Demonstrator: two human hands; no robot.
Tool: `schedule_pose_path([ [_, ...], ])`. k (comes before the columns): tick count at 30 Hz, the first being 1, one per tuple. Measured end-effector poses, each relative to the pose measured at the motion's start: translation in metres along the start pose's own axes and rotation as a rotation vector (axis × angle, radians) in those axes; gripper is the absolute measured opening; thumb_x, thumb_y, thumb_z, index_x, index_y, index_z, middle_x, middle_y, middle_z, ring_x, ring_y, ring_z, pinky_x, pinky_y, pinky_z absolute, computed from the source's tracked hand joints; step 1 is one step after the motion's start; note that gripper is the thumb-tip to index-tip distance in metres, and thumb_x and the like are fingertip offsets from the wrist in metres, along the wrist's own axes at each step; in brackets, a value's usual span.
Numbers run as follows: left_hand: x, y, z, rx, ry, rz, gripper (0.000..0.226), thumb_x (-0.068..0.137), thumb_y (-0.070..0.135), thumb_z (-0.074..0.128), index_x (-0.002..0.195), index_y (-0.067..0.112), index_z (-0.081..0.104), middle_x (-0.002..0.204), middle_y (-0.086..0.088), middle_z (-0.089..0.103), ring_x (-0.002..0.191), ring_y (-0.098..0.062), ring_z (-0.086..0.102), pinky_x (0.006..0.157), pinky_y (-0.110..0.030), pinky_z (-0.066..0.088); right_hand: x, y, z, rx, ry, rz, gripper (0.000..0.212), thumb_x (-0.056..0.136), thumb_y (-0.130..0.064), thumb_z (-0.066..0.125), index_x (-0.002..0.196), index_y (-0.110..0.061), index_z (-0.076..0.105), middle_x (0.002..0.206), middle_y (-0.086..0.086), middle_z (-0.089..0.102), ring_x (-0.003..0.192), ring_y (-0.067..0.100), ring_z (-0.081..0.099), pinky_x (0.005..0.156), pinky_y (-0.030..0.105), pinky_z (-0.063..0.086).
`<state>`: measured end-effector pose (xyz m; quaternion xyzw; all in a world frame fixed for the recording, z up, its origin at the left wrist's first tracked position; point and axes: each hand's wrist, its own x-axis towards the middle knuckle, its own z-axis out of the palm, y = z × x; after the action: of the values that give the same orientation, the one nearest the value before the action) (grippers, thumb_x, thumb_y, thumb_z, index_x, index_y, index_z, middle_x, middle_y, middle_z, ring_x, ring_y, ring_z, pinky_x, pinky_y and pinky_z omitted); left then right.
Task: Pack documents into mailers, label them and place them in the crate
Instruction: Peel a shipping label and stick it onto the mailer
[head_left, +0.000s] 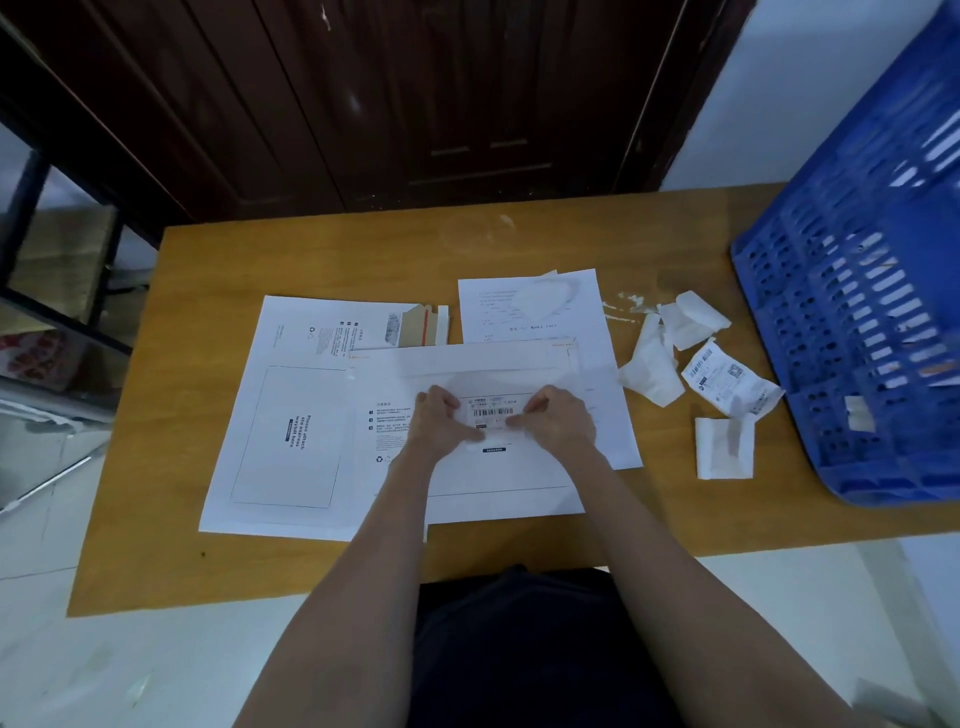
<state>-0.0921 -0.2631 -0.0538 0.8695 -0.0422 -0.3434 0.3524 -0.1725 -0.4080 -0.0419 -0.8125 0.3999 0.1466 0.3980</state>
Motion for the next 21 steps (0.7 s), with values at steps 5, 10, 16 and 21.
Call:
schedule_pose_path([
  [5, -0.004, 0.000, 0.004, 0.039, -0.004, 0.010, 0.063, 0.059, 0.006, 0.088, 0.105, 0.008, 0.045, 0.108, -0.007, 0.036, 0.093, -0.024, 0.047, 0.091, -0.035, 0.047, -0.011, 0.010, 0.007, -0.019, -0.027, 0.056, 0.030, 0.076, -0.037, 0.075, 0.087, -0.019, 0.055, 0.082, -0.004, 0.057, 0.079, 0.016, 0.057, 0.068, 0.027, 0.043],
  [10, -0.020, -0.003, 0.020, 0.118, 0.094, 0.085, 0.074, 0.063, 0.022, 0.083, 0.122, 0.015, 0.037, 0.113, -0.002, 0.033, 0.106, -0.021, 0.042, 0.090, -0.038, 0.047, -0.016, 0.021, 0.015, 0.141, -0.005, 0.012, 0.023, 0.078, -0.024, 0.076, 0.085, -0.014, 0.056, 0.081, -0.002, 0.057, 0.075, 0.014, 0.054, 0.067, 0.023, 0.043],
  [16, -0.040, -0.012, 0.033, 0.038, 0.284, -0.019, 0.038, 0.090, 0.041, 0.058, 0.109, 0.010, 0.046, 0.108, -0.004, 0.050, 0.090, -0.024, 0.056, 0.072, -0.034, 0.045, -0.023, 0.030, 0.023, 0.245, 0.039, -0.051, 0.023, 0.074, -0.016, 0.079, 0.085, -0.014, 0.059, 0.084, 0.001, 0.060, 0.079, 0.013, 0.057, 0.072, 0.023, 0.045],
  [21, -0.040, -0.022, 0.033, 0.065, 0.250, -0.041, 0.043, 0.083, 0.033, 0.070, 0.105, 0.006, 0.045, 0.101, -0.005, 0.045, 0.087, -0.025, 0.052, 0.070, -0.032, 0.041, -0.030, 0.036, 0.027, 0.204, 0.069, -0.126, 0.034, 0.069, -0.009, 0.080, 0.092, -0.015, 0.056, 0.093, 0.005, 0.060, 0.083, 0.016, 0.058, 0.081, 0.029, 0.051],
])
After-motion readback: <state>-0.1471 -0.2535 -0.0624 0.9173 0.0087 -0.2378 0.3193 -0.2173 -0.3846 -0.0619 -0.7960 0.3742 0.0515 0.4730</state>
